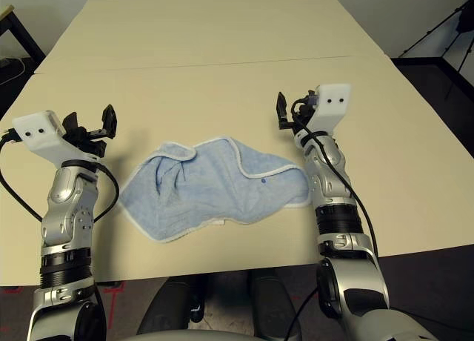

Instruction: Fold the towel and set it aside.

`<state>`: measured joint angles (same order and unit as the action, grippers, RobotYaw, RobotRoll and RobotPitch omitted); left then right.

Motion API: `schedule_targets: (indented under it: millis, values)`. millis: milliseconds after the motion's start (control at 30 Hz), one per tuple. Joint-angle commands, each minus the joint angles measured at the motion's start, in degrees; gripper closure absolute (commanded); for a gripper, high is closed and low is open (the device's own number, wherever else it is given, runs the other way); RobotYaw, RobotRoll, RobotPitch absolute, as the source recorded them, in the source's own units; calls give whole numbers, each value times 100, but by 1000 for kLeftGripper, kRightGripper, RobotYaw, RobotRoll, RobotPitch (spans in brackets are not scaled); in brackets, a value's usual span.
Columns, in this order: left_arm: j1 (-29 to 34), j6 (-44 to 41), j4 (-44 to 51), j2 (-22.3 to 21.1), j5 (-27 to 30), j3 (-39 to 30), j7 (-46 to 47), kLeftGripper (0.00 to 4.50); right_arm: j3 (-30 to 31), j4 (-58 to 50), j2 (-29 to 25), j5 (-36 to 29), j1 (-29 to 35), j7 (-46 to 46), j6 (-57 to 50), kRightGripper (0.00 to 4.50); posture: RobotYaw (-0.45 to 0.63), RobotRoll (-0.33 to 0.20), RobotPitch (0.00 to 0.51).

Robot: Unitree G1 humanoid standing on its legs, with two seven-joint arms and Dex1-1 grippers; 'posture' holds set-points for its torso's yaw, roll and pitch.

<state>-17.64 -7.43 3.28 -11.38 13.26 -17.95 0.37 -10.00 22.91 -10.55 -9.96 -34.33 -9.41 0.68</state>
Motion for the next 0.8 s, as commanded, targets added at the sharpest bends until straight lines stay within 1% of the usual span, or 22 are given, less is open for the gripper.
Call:
schedule_targets:
  millis: [33,267,400,533,600,667,767,800]
  values:
    - [108,-6,-57,29,-4,49,-55,37,6,3,16,42,122,68,-70,71,36,0,159]
    - [216,-166,3,-142,139,127,-470,37,34,-23,-6,10,141,20,-79,71,37,0,158]
    - [210,-350,73,-273,315,102,-726,37,60,126,-215,-167,50,-565,-109,71,38,0,156]
    - [299,-550,208,-494,596,112,-1193,37,85,131,-499,-488,41,-1546,-207,71,43,0,157]
    - [324,-635,235,-580,685,77,-1305,37,126,216,-641,-541,25,-1961,-164,71,43,0,157]
    - [352,-729,258,-712,785,61,-1491,37,145,406,-753,-480,-56,-2141,-90,71,43,0,157]
    - [413,-849,313,-948,976,105,-1920,37,119,550,-767,-451,-166,-2190,-42,71,43,0,157]
    - [438,-866,331,-1052,1070,121,-2148,37,126,555,-743,-440,-175,-2181,-31,71,67,0,160]
